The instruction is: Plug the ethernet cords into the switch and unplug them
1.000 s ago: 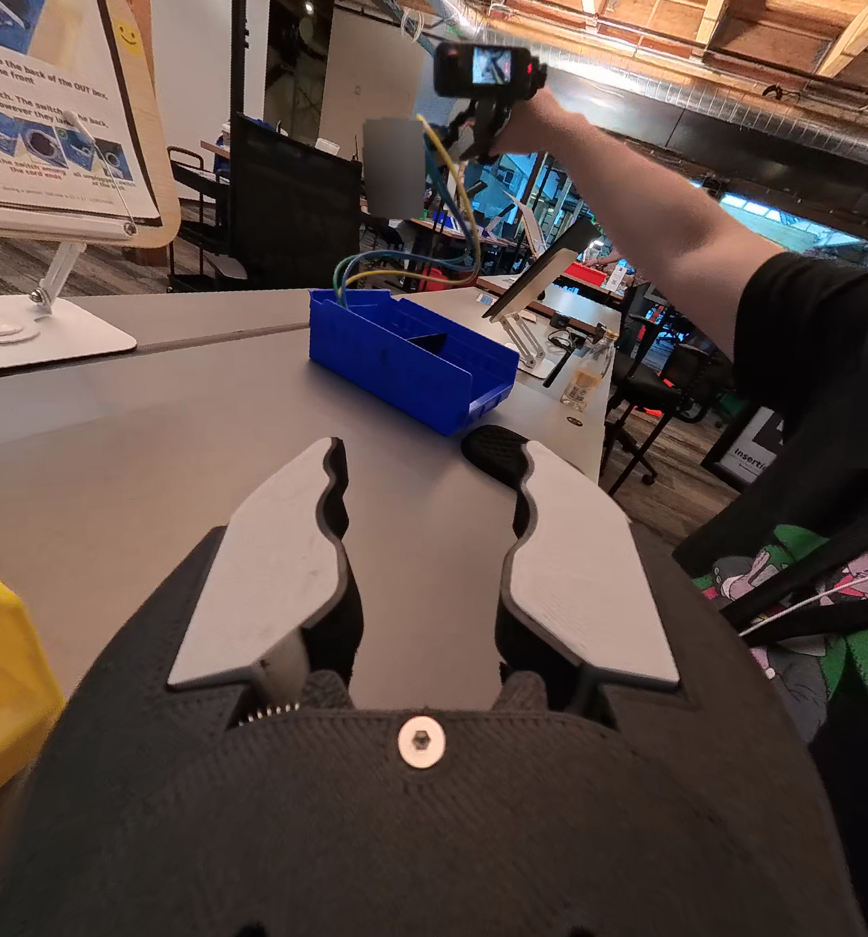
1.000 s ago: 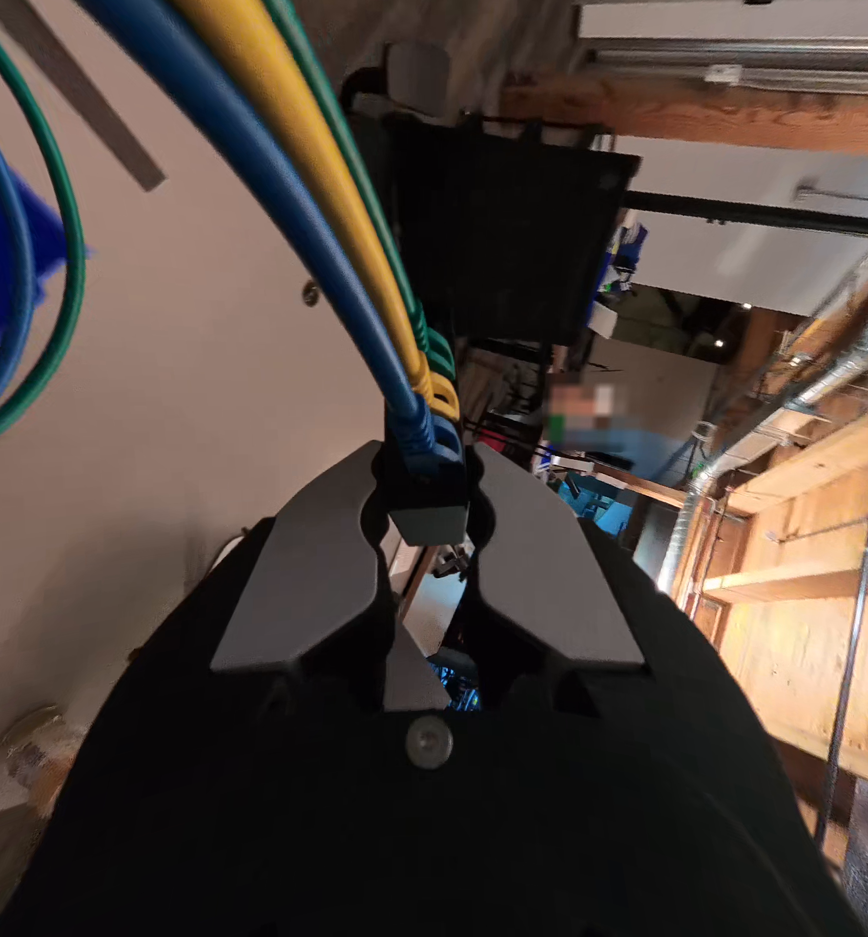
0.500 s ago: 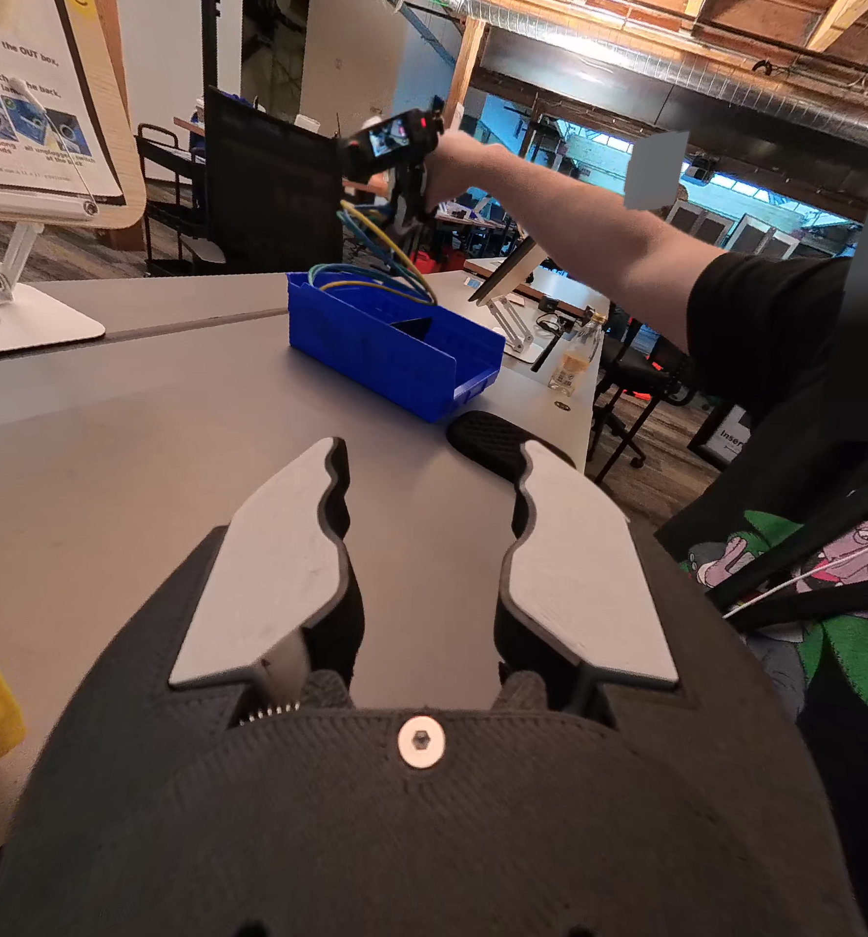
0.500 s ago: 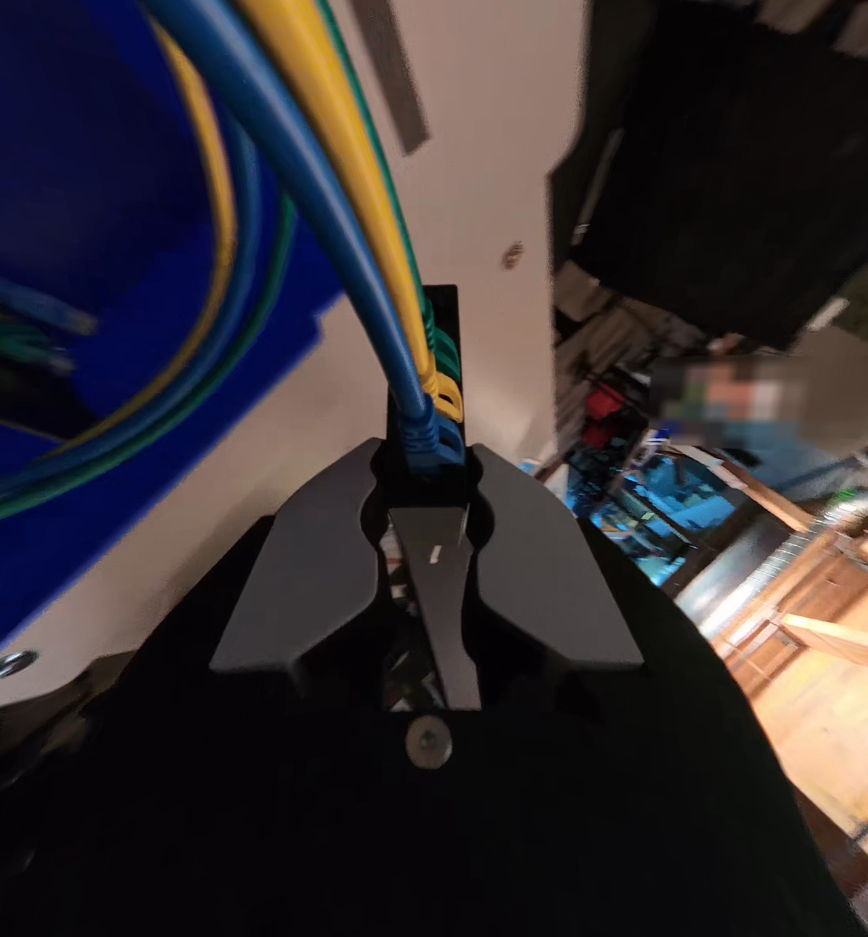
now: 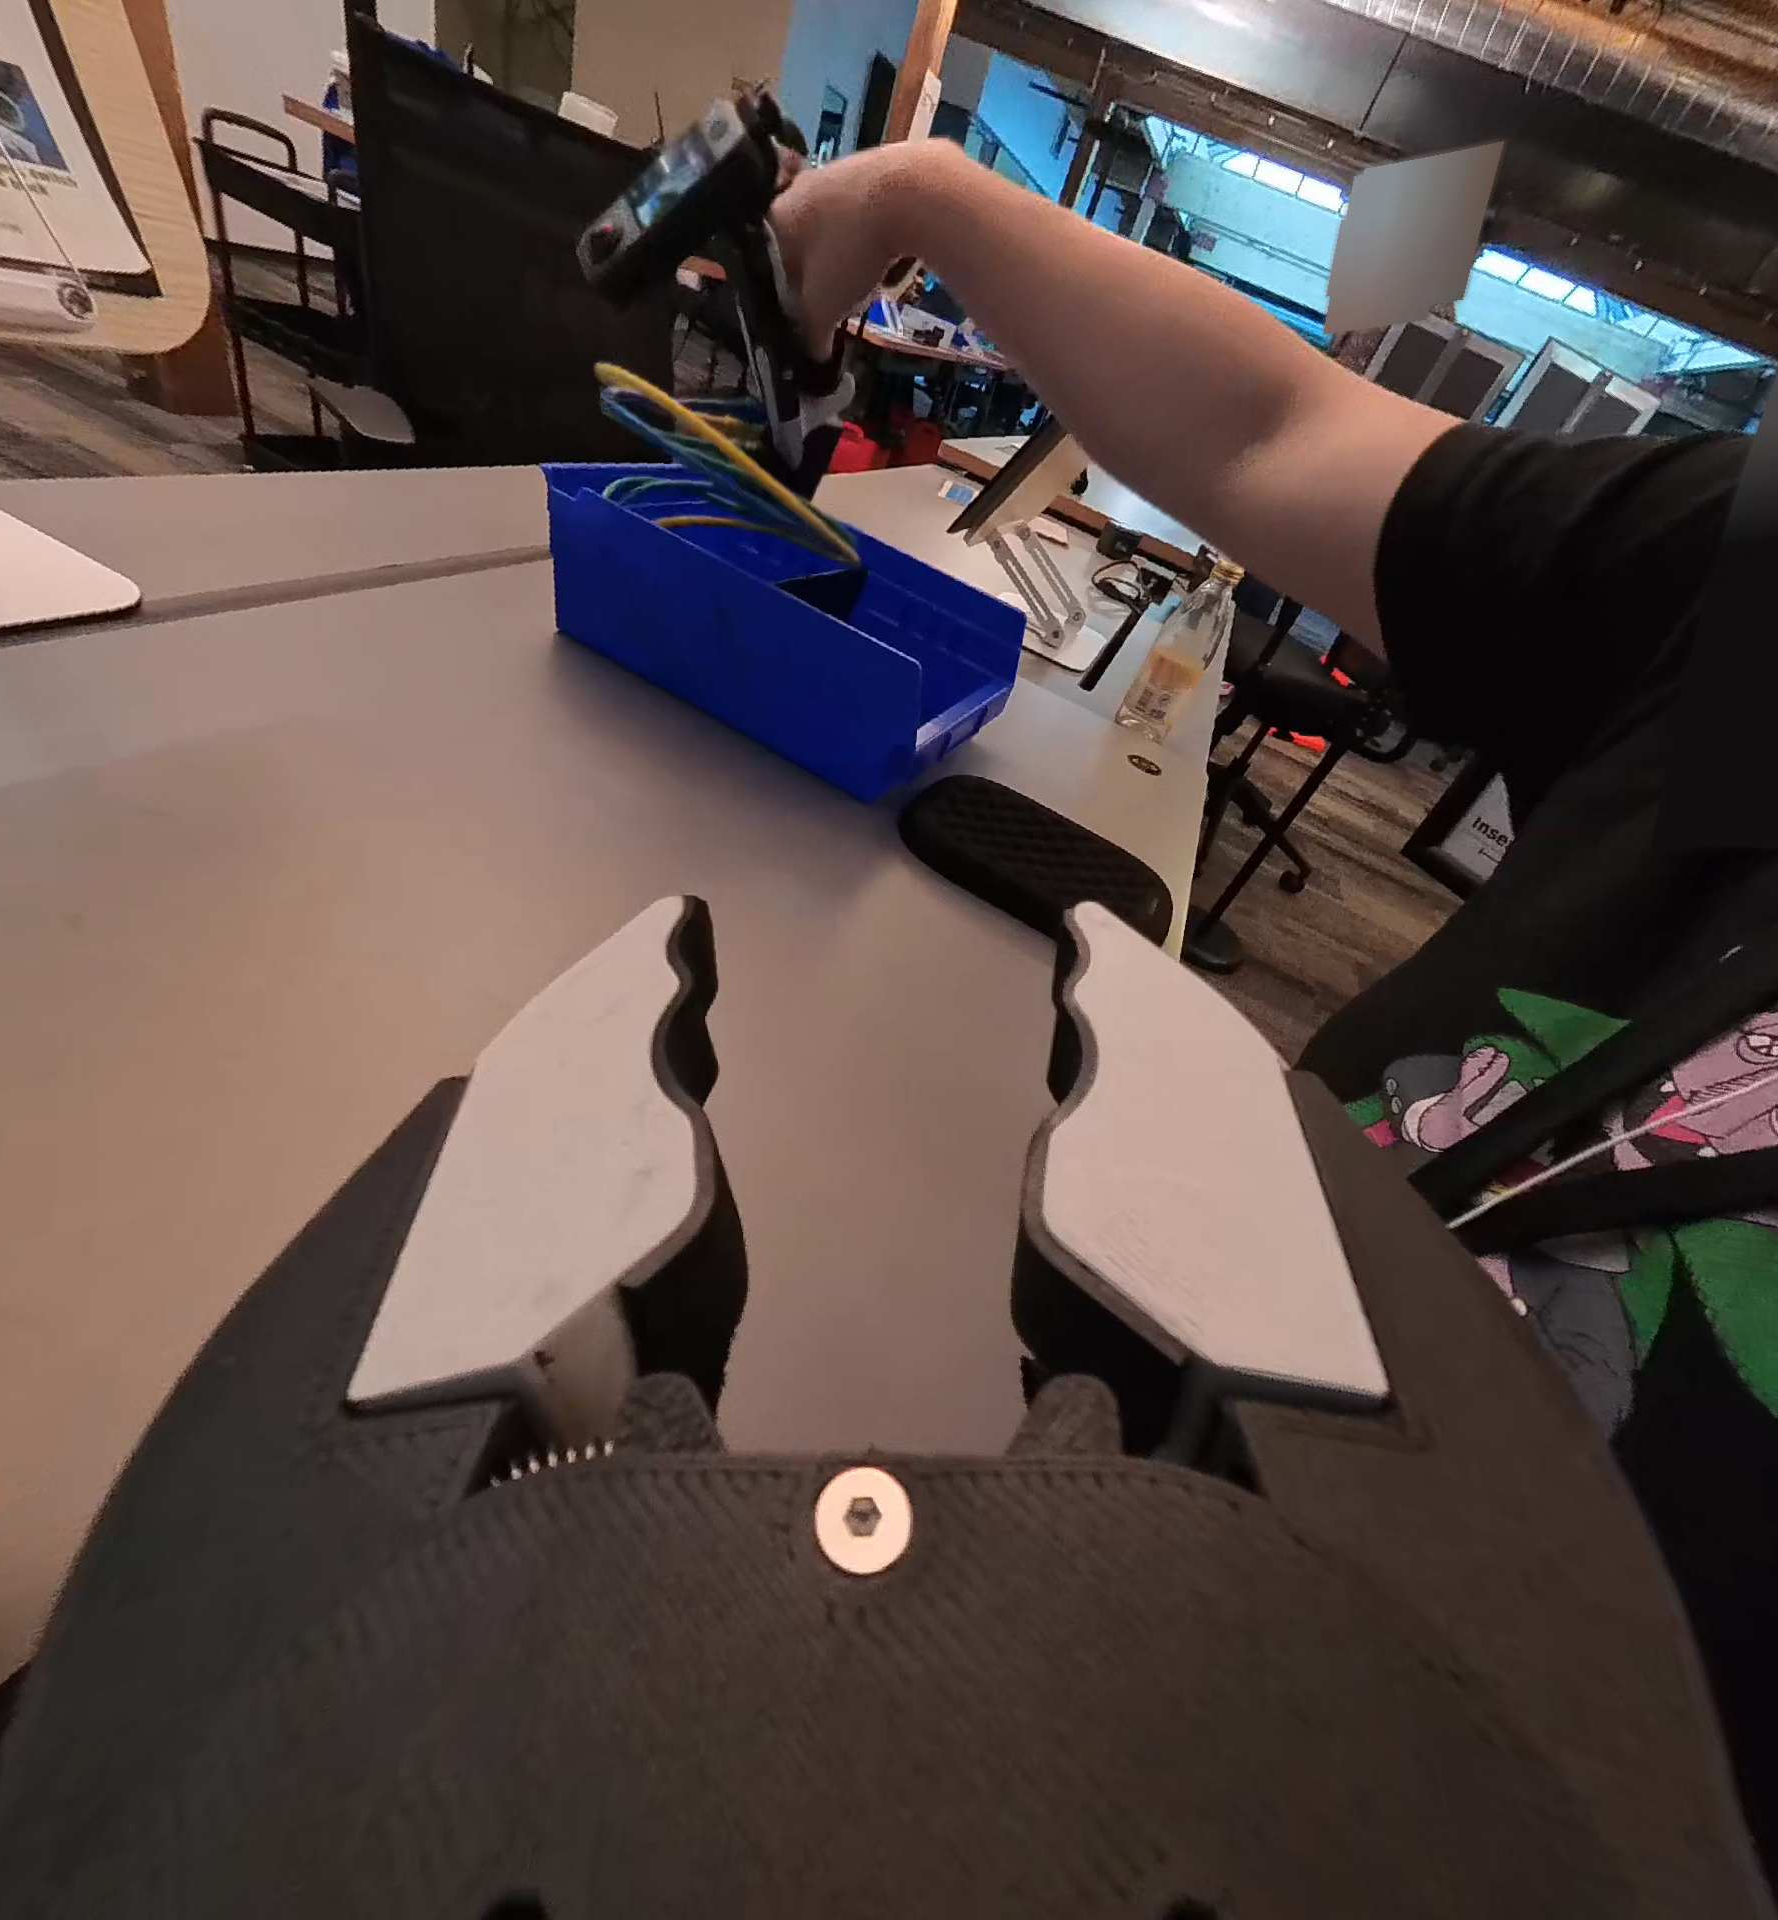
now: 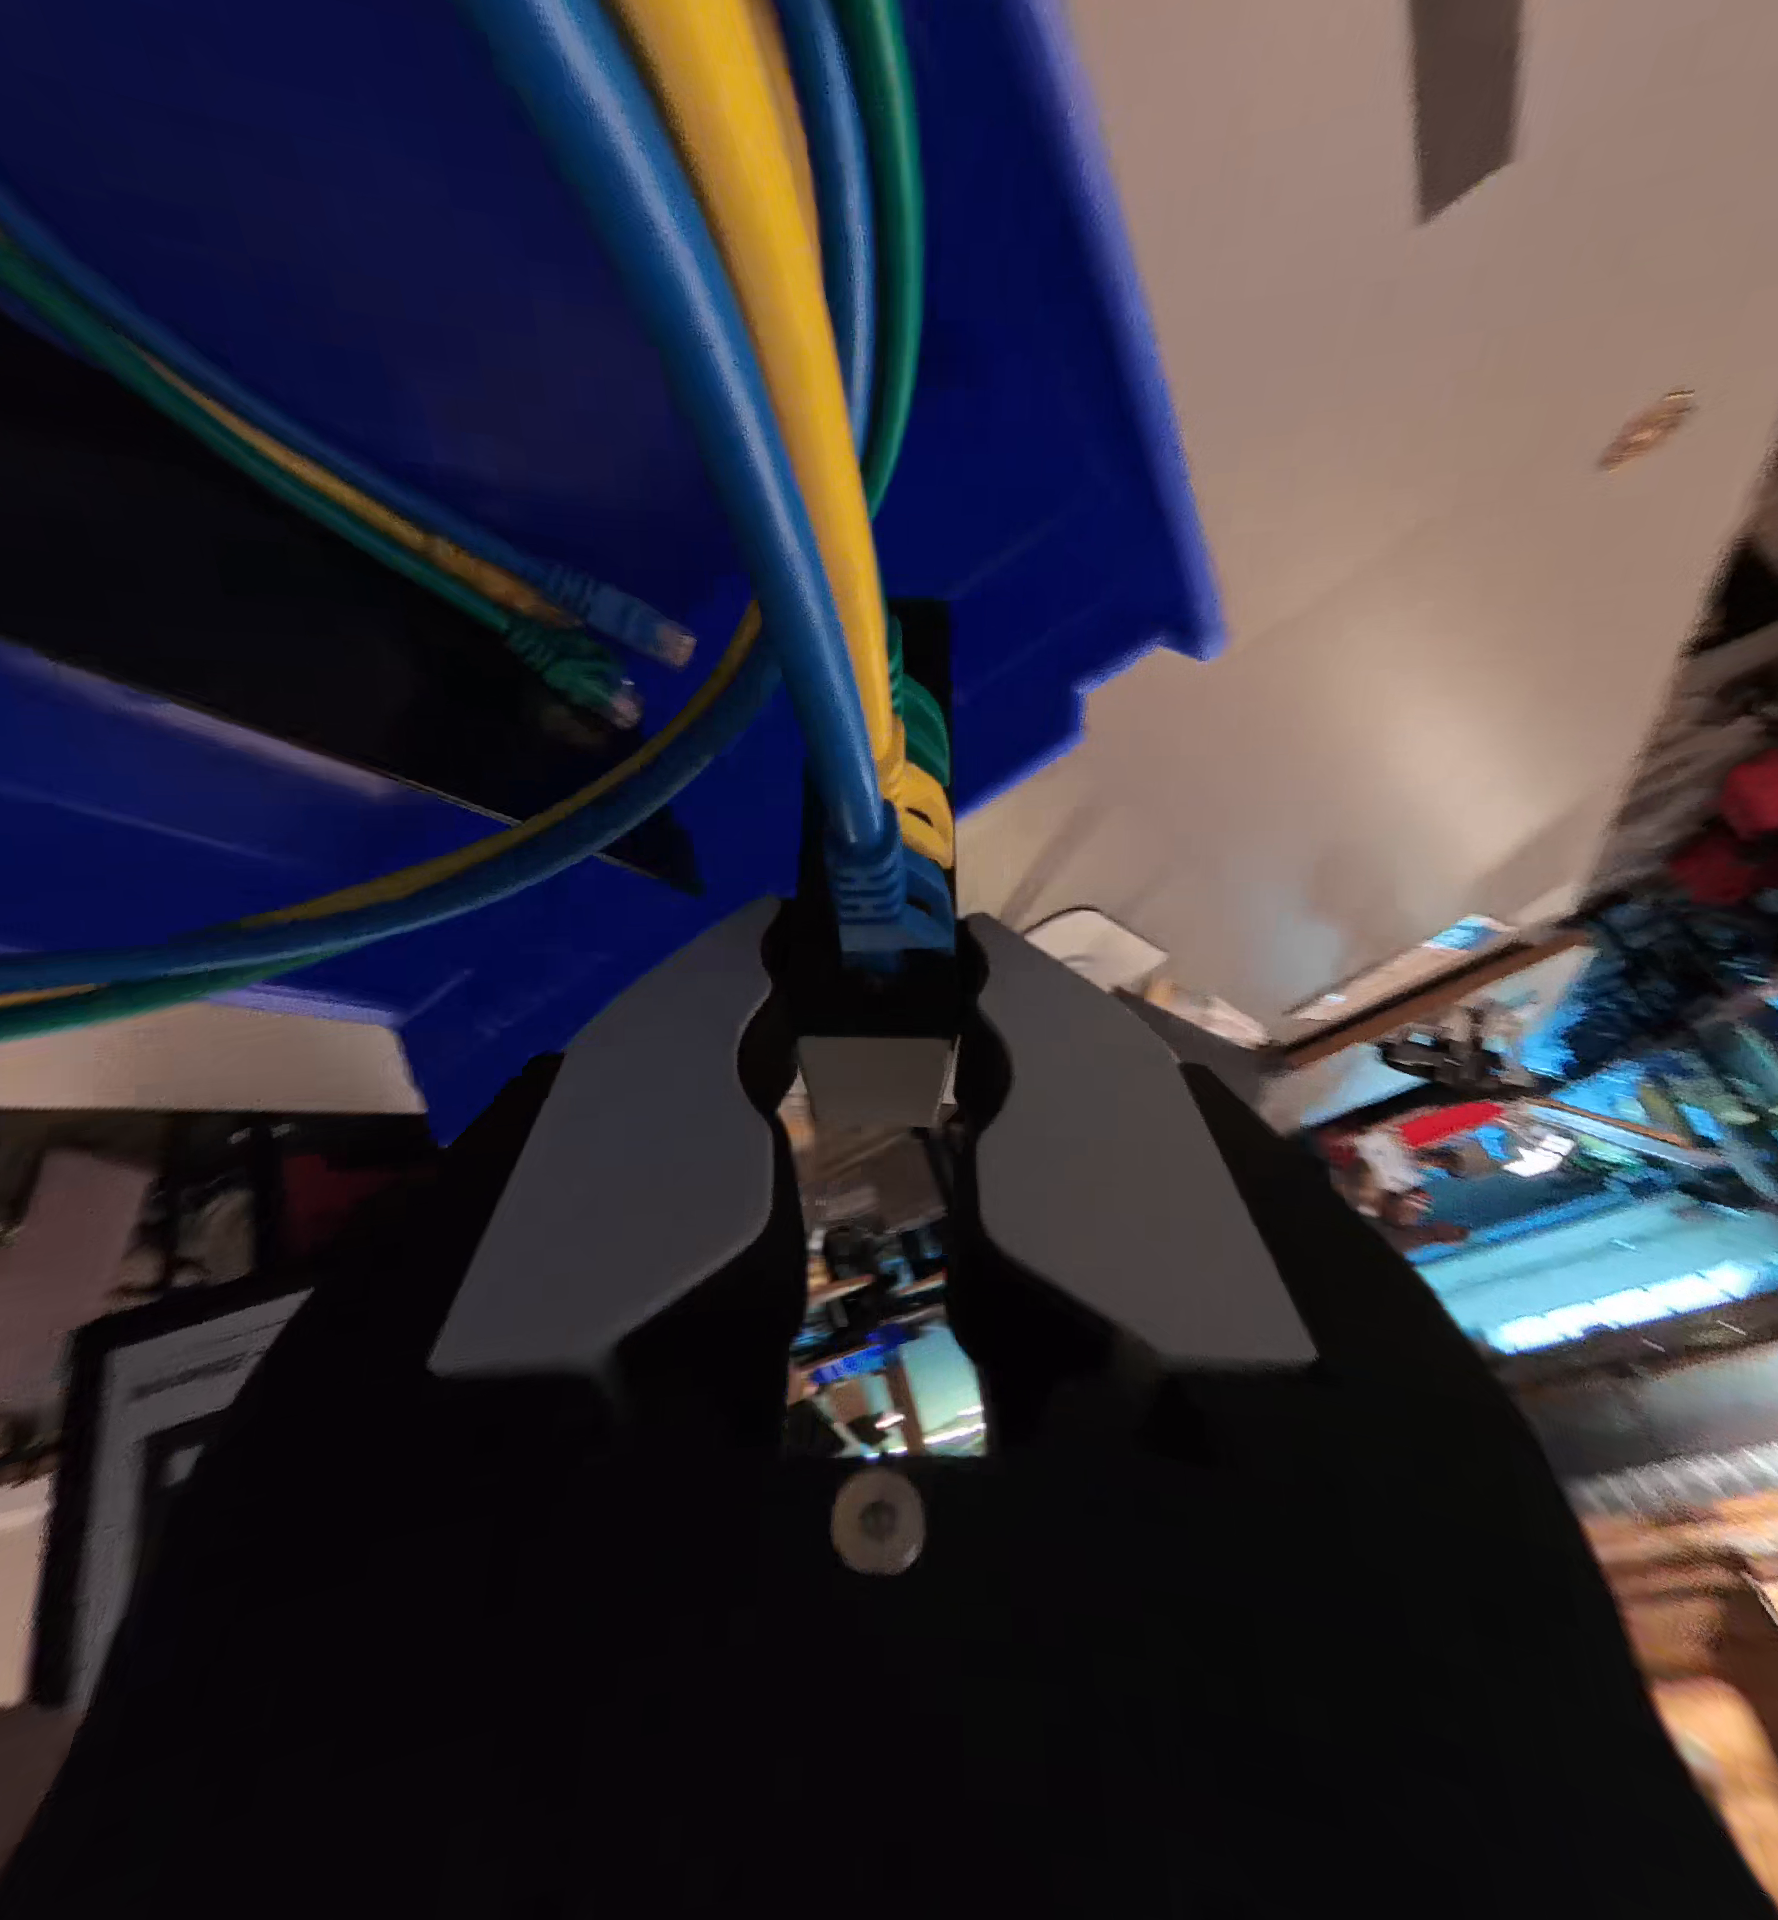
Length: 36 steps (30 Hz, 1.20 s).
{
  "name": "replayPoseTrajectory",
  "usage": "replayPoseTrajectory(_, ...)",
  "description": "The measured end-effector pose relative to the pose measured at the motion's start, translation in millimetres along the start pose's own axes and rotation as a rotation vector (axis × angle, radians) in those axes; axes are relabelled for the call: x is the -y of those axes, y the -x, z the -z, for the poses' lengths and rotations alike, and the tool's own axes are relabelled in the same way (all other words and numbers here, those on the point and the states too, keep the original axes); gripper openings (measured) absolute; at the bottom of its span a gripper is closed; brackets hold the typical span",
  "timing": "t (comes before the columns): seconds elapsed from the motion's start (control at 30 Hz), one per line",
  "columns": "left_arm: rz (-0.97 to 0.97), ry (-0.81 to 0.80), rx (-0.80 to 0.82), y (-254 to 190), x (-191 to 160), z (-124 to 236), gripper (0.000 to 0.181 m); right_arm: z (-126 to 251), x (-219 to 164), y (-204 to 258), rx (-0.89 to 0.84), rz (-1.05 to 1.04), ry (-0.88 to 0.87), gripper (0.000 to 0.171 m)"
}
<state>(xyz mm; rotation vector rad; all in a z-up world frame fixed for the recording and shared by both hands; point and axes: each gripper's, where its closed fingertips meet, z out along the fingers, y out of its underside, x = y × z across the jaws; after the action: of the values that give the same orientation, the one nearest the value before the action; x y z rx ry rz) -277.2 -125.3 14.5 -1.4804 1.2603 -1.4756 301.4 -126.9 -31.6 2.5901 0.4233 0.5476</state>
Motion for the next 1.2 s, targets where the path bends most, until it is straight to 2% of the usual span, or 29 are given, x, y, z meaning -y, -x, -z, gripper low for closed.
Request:
replayPoseTrajectory(0.17, 0.011, -0.008, -0.006, -4.7, -1.9, 1.1, 0.062, -34.4, 16.3, 13.5, 0.227, -0.068, -0.068, 0.029)
replayPoseTrajectory(0.3, 0.033, -0.027, -0.015, -7.4, -2.1, 4.8, 0.061, -34.4, 29.0, 14.1, 0.229, -0.058, -0.155, 0.030)
replayPoseTrajectory(0.57, 0.038, -0.076, -0.026, -10.0, 3.4, 8.3, 0.060, -31.1, 33.3, 20.7, 0.128, -0.024, -0.191, 0.032)
replayPoseTrajectory(0.7, 0.021, -0.061, -0.008, -8.8, 2.7, 8.9, 0.060, -39.6, 42.2, 36.2, 0.238, -0.113, -0.244, 0.031)
replayPoseTrajectory(0.8, 0.006, -0.076, 0.021, -5.4, 6.8, 11.8, 0.061, -53.9, 44.5, 37.4, 0.259, -0.159, -0.279, 0.031)
replayPoseTrajectory(0.87, 0.002, -0.079, 0.065, 1.7, 7.7, 16.5, 0.062, -53.7, 43.8, 35.3, 0.251, -0.185, -0.331, 0.030)
replayPoseTrajectory(0.97, -0.012, -0.074, 0.169, 18.3, 8.7, 31.9, 0.066, -33.6, 35.5, 27.2, 0.199, -0.225, -0.462, 0.039)
replayPoseTrajectory(1.03, -0.024, -0.087, 0.260, 32.5, 14.6, 49.5, 0.066, -8.9, 21.3, 10.3, 0.072, -0.275, -0.593, 0.051)
replayPoseTrajectory(1.1, -0.027, -0.102, 0.389, 52.7, 23.1, 74.0, 0.065, 16.8, -2.3, -0.2, -0.029, -0.369, -0.742, 0.052)
replayPoseTrajectory(1.2, -0.041, -0.088, 0.681, 95.4, 34.1, 126.9, 0.069, 14.9, -41.3, 17.3, 0.054, -0.538, -0.853, 0.059)
